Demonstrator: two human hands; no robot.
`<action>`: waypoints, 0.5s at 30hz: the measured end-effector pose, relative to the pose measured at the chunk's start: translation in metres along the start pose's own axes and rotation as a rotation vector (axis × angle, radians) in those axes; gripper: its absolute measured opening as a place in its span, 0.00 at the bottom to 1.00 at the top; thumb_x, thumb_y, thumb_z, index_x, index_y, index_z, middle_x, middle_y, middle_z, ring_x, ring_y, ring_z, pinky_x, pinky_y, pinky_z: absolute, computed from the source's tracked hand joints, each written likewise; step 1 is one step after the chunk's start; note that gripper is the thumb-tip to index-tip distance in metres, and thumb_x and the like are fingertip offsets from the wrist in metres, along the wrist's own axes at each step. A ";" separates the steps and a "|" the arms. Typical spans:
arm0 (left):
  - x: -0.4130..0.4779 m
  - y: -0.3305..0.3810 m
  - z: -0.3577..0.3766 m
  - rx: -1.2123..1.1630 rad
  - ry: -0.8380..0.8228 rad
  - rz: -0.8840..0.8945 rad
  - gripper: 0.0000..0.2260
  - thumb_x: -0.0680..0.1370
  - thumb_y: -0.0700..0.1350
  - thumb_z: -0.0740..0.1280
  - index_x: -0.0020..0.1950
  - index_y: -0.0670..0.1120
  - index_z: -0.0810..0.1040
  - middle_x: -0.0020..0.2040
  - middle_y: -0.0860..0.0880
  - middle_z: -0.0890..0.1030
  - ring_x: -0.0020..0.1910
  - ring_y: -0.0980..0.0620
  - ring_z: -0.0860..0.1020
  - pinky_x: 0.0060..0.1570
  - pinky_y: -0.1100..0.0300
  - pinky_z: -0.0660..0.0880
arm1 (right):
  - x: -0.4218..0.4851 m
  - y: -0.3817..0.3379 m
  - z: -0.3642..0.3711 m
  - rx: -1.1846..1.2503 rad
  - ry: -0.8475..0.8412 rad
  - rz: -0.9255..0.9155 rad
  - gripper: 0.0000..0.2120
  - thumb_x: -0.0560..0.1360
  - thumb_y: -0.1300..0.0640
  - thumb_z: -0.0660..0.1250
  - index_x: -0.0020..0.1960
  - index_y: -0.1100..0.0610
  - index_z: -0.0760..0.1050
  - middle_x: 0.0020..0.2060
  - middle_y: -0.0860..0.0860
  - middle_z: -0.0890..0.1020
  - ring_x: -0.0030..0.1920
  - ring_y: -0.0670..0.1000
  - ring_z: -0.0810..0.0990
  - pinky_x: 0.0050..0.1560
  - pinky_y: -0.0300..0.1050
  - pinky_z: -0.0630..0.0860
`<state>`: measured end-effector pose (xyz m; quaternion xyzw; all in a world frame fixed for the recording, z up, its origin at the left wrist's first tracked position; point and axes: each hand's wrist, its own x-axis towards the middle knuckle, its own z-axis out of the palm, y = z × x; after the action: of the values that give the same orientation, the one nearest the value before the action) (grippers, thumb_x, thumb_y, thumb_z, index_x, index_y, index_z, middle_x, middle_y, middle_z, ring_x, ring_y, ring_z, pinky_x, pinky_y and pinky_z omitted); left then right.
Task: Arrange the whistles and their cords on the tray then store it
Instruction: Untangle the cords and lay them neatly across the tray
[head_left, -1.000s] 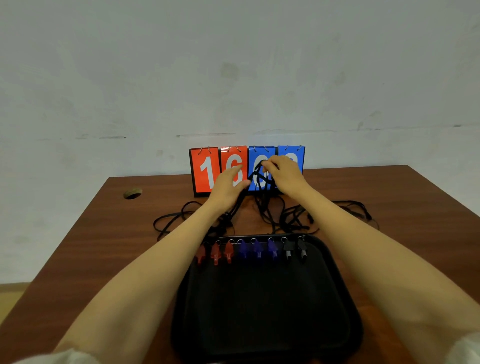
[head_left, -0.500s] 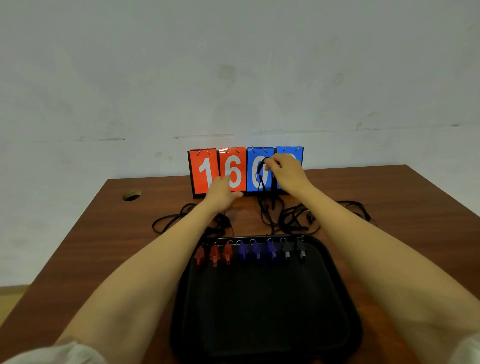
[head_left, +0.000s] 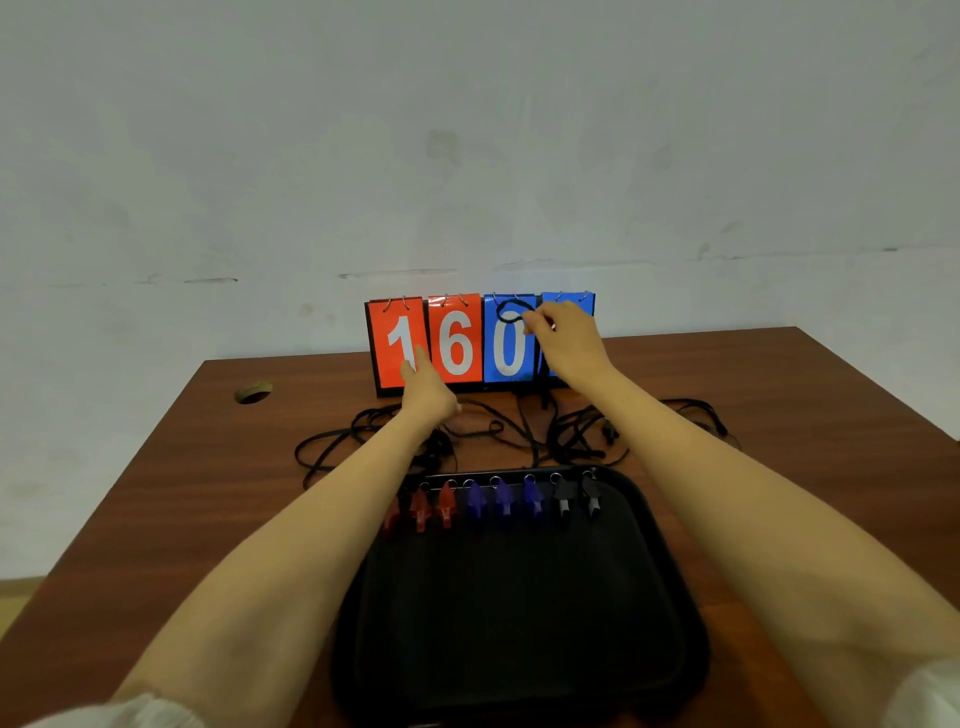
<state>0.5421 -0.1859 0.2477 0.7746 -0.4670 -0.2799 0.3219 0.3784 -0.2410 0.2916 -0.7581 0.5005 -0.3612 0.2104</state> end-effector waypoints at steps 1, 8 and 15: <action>-0.004 0.005 -0.001 0.040 -0.033 -0.032 0.45 0.71 0.34 0.72 0.78 0.46 0.45 0.77 0.39 0.47 0.73 0.38 0.60 0.66 0.50 0.68 | -0.001 0.002 0.003 -0.022 -0.021 -0.001 0.17 0.81 0.52 0.58 0.44 0.63 0.78 0.34 0.54 0.75 0.30 0.50 0.68 0.37 0.44 0.67; -0.020 0.024 0.003 0.268 0.132 0.638 0.29 0.77 0.49 0.67 0.75 0.49 0.60 0.69 0.47 0.71 0.70 0.47 0.66 0.72 0.48 0.55 | -0.020 -0.005 0.002 -0.133 -0.198 -0.100 0.17 0.80 0.53 0.61 0.41 0.65 0.78 0.29 0.52 0.70 0.28 0.47 0.64 0.32 0.43 0.63; -0.045 0.015 -0.017 0.574 0.266 0.706 0.14 0.82 0.46 0.57 0.63 0.44 0.77 0.53 0.43 0.79 0.50 0.43 0.77 0.56 0.52 0.70 | -0.041 -0.012 -0.030 -0.189 -0.322 -0.104 0.14 0.81 0.55 0.58 0.55 0.60 0.80 0.48 0.55 0.82 0.44 0.51 0.79 0.45 0.43 0.75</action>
<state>0.5276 -0.1465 0.2761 0.6552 -0.7151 0.0884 0.2272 0.3530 -0.1977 0.3053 -0.8473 0.4522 -0.1973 0.1966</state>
